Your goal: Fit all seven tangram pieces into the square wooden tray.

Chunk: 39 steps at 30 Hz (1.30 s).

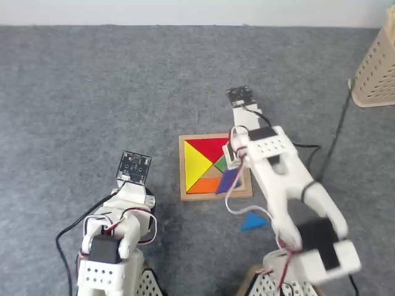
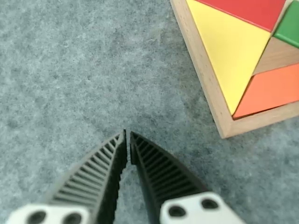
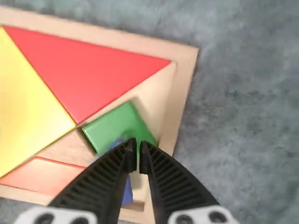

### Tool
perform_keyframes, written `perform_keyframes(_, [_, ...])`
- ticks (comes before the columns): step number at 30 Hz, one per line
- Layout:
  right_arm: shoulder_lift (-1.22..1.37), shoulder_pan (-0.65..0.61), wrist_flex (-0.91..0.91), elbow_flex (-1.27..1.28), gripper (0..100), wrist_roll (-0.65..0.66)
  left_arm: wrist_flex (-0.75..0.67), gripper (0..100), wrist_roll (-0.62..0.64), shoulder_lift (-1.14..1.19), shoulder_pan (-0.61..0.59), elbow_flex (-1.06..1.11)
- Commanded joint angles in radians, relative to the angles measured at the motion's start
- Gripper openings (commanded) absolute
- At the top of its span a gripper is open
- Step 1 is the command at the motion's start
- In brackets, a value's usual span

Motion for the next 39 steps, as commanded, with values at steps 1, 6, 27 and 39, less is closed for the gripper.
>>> perform_keyframes(1, [-0.196, -0.018, -0.061, 0.049, 0.6, -0.012, 0.006, 1, 0.006, -0.021, -0.002, -0.019])
perform_keyframes(6, [-0.254, -0.119, -0.068, 0.107, 0.6, 0.054, 0.006, 1, 0.006, -0.021, -0.002, -0.019])
perform_keyframes(27, [-0.050, -0.022, -0.045, 0.137, 0.6, 0.137, 0.006, 1, 0.006, -0.021, -0.002, -0.019])
perform_keyframes(39, [-0.529, -0.021, 0.096, 0.238, 0.6, 0.146, 0.006, 1, 0.006, -0.021, -0.002, -0.019])
